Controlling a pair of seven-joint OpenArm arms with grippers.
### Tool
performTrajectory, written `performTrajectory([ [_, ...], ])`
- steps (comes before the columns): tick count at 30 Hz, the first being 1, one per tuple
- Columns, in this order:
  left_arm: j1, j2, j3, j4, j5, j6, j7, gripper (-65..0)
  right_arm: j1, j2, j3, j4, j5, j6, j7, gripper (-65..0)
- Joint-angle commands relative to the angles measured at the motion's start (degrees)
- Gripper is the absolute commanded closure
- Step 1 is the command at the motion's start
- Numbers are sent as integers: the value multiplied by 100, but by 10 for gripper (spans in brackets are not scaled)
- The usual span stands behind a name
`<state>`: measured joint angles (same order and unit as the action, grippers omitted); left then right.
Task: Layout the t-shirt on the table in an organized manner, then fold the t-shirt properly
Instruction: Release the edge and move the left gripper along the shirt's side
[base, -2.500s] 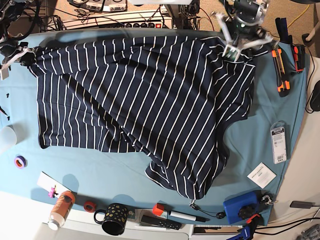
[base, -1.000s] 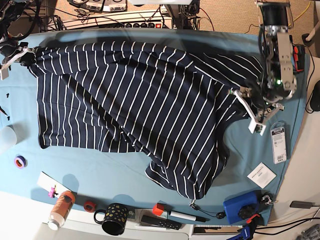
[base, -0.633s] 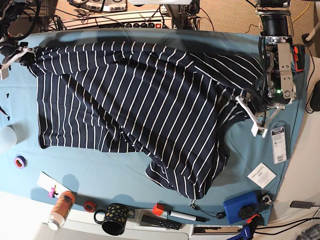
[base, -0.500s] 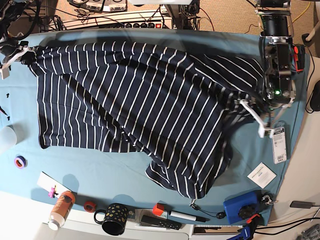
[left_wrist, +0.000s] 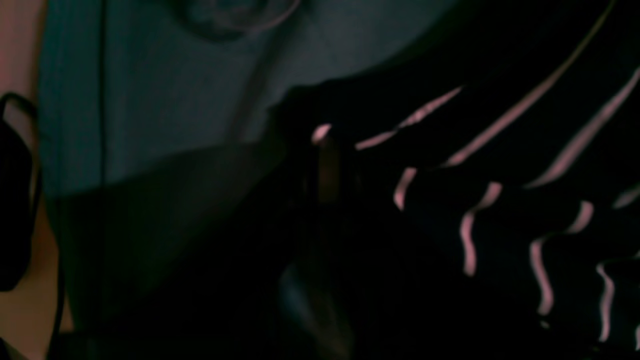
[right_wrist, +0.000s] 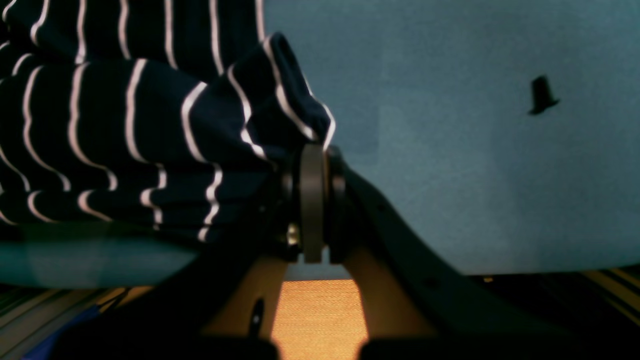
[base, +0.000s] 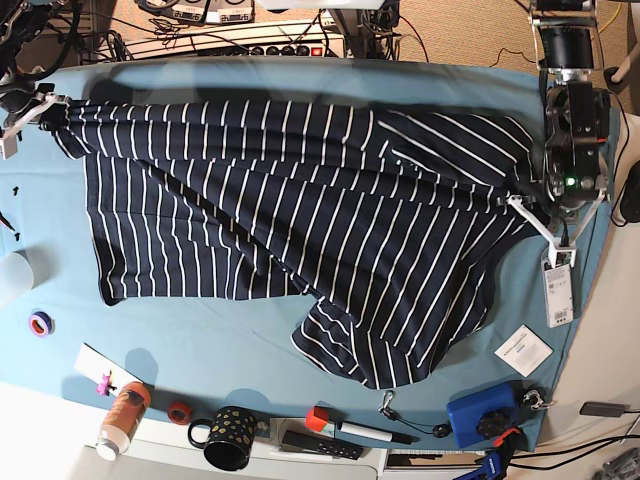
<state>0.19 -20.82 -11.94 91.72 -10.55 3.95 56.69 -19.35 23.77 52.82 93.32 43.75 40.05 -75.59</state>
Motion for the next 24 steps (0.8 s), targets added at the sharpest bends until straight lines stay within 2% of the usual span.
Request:
performTrajectory([
  [1,-68,-109,-61,74,144,72,-11,0,15,146,44,70,-2,-5,107,0],
  [4,-105,-109,-61,76,136,-55,-11,-153,15,146,44,70,83,-5,22,0],
  [6,-166,-109,-61,81,136,-55,-9,-221,13,146,44,70,83,-5,-31,-17],
  [8,-273,-111,-61,105,140,-52,105,-229,13,151,44,70,81,-5,-111,-115],
  [10,-437,-109,-61,227,136,-52,337,-228,17,199,46,76,79,-5,-114,-158],
  [14,-793,-109,-61,662,136,-109,319,-228,15,557,57,81,79,-5,293,-158],
  [17,-1001,-111,-61,715,-166,-601,70,-228,96,881,55,81,7,-304,695,-158],
  [20,-1067,-109,-57,713,-640,-992,133,-228,450,1097,55,81,-275,-389,595,-157],
  [22,-1049,-109,-57,713,-599,-949,278,-228,640,1150,55,81,-269,-389,352,-157],
  [24,-1051,-109,-57,713,-627,-852,223,-228,776,1121,52,81,-260,-389,334,-157],
])
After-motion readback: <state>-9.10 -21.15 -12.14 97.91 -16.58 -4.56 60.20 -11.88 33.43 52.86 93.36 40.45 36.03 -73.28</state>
